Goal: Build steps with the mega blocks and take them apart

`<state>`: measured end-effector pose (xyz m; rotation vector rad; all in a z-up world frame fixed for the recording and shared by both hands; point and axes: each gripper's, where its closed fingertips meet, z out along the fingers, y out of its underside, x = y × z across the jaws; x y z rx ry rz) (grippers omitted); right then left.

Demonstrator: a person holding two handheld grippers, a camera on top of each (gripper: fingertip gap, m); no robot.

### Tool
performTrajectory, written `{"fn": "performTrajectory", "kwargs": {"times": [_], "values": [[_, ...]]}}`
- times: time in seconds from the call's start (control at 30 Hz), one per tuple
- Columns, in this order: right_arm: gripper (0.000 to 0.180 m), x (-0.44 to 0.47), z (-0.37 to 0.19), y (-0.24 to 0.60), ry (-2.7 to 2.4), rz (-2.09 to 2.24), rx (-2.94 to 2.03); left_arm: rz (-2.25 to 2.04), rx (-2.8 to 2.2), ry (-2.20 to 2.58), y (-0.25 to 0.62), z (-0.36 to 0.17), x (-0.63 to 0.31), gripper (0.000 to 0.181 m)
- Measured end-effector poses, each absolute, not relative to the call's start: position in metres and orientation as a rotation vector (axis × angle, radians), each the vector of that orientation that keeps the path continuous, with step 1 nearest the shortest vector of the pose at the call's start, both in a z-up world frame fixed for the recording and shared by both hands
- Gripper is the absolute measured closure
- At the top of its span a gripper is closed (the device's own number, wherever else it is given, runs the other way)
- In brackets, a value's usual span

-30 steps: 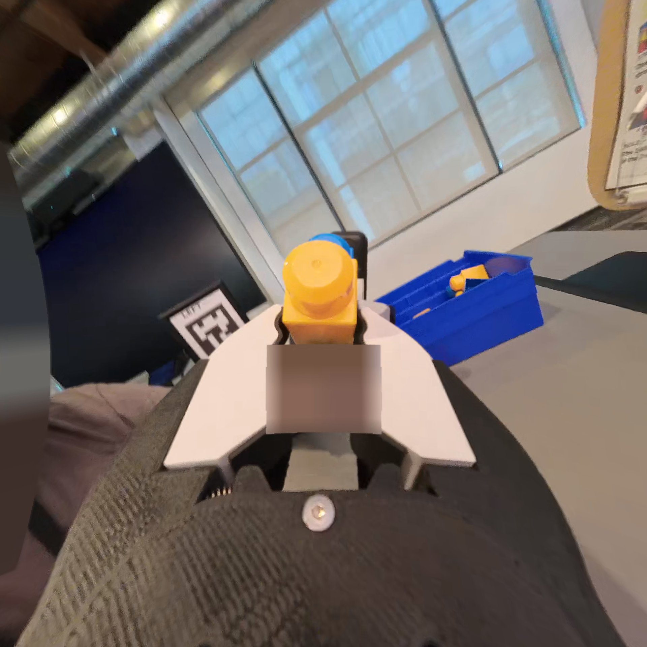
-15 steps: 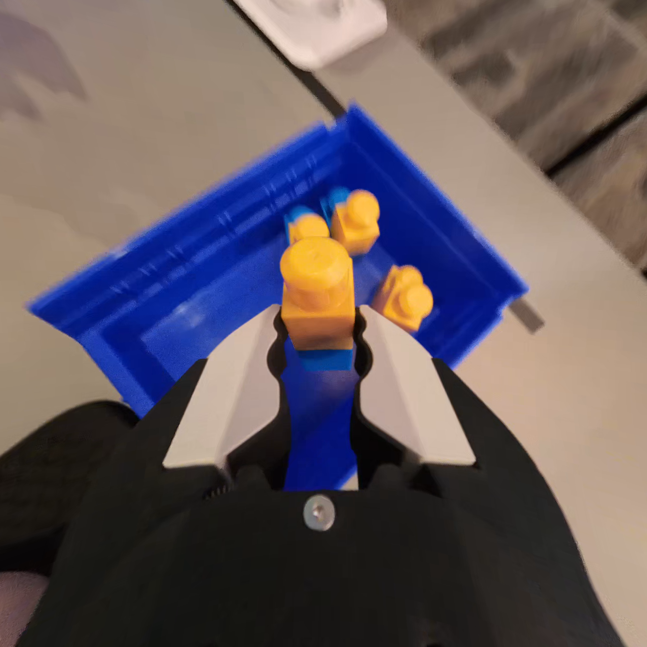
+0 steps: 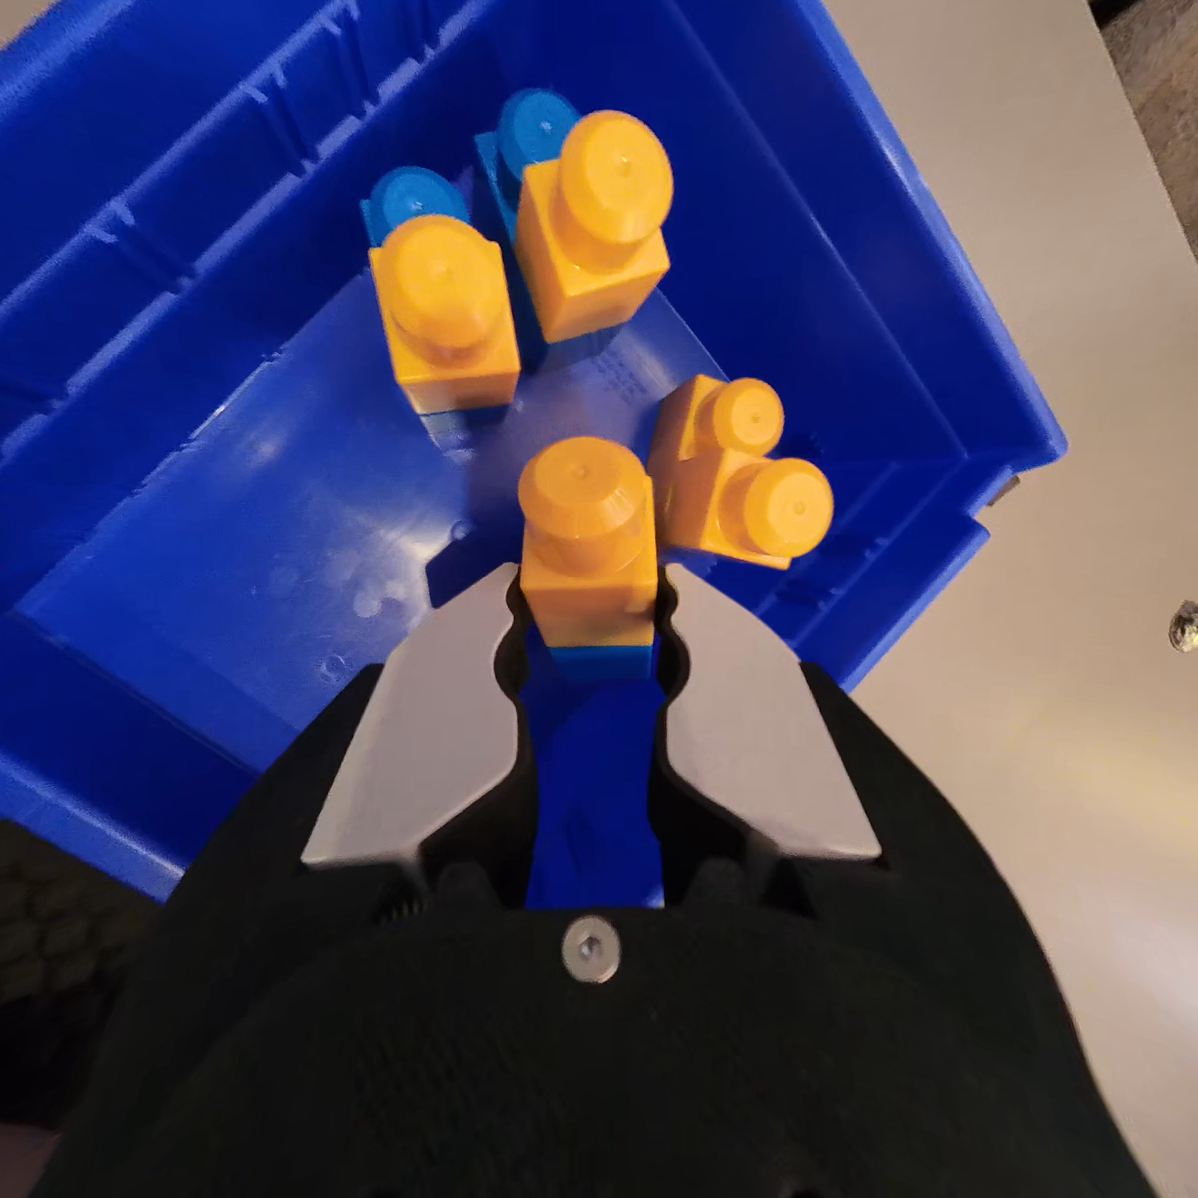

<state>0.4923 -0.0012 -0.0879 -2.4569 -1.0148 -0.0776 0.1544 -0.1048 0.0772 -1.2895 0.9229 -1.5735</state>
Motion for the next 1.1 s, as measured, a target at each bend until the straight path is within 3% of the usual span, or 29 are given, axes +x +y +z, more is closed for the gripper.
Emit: {"fn": "performTrajectory", "kwargs": {"times": [0.7,0.87,1.1], "values": [[0.140,0.498,-0.115,-0.007,-0.974,-0.017,-2.603,-1.600,-1.309,0.946,-0.109,0.072,0.160,0.136],[0.137,0.500,-0.081,-0.018,-0.924,0.069,-2.526,-1.612,-1.297,0.934,-0.109,0.077,0.158,0.136],[0.138,0.522,-0.036,0.030,-0.646,-0.058,-2.295,-1.620,-1.283,0.926,-0.107,0.084,0.157,0.136]]}}
